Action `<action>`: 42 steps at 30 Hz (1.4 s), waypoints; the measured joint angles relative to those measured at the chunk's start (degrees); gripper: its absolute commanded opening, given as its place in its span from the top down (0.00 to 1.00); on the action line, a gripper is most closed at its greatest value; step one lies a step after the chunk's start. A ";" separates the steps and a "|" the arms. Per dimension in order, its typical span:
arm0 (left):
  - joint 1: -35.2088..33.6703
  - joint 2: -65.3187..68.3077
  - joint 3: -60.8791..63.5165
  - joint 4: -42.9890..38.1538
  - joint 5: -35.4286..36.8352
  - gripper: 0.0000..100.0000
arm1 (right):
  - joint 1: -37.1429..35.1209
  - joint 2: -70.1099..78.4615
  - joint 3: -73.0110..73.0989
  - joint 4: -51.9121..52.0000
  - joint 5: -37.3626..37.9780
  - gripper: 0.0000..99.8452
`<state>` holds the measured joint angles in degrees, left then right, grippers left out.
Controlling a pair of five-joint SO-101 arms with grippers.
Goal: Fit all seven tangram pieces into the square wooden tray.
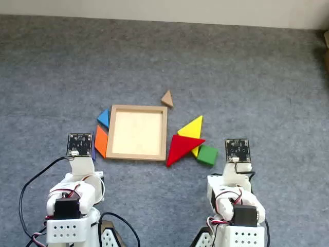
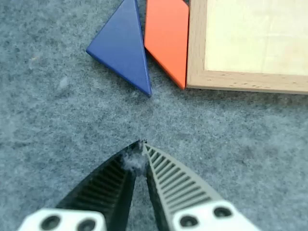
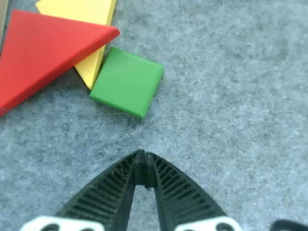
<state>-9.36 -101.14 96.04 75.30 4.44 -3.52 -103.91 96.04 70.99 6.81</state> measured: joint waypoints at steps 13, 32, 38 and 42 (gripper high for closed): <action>0.00 0.00 0.00 0.00 0.00 1.00 | 0.00 0.00 0.00 -1.05 0.00 0.99; 0.00 0.00 0.00 0.00 0.00 1.00 | -3.43 -0.53 -17.41 -5.19 -18.02 0.99; 0.00 0.00 0.00 0.00 0.00 1.00 | -12.22 -0.53 -18.37 -5.54 -21.19 0.99; 0.00 0.00 0.00 0.00 0.00 1.00 | -15.12 6.68 -20.92 -8.00 -22.24 0.99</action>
<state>-9.36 -101.14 96.04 75.30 4.44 -18.64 -97.23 75.12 62.99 -15.43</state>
